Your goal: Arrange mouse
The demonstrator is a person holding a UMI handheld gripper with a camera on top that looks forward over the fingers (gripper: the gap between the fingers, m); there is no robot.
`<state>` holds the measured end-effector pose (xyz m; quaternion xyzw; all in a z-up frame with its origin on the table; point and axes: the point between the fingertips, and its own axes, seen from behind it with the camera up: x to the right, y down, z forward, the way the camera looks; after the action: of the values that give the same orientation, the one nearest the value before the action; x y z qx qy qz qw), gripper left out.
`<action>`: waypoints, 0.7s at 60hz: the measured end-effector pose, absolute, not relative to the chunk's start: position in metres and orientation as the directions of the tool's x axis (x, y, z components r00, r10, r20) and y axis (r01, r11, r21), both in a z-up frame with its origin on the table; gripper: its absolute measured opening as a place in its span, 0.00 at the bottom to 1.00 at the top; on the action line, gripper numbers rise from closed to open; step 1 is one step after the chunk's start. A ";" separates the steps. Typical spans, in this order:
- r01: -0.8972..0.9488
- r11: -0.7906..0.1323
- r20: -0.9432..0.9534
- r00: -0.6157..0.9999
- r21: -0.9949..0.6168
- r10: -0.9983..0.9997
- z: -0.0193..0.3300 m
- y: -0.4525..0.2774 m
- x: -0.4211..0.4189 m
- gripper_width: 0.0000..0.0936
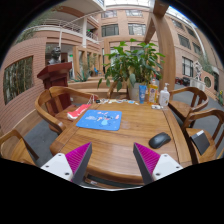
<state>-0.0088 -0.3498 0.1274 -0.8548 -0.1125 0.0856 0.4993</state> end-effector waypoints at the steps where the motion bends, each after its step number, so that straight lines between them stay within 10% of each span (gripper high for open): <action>1: 0.109 -0.482 -0.031 0.961 -0.869 0.273 0.124 -0.352 -0.005 0.91; 18: 0.075 -0.601 0.003 0.993 -0.796 0.120 0.030 -0.337 0.093 0.91; 42: 0.010 -0.579 0.021 1.000 -0.815 -0.012 0.007 -0.223 0.158 0.91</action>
<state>0.1579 -0.2228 0.0067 -0.8884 0.0006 -0.0120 0.4589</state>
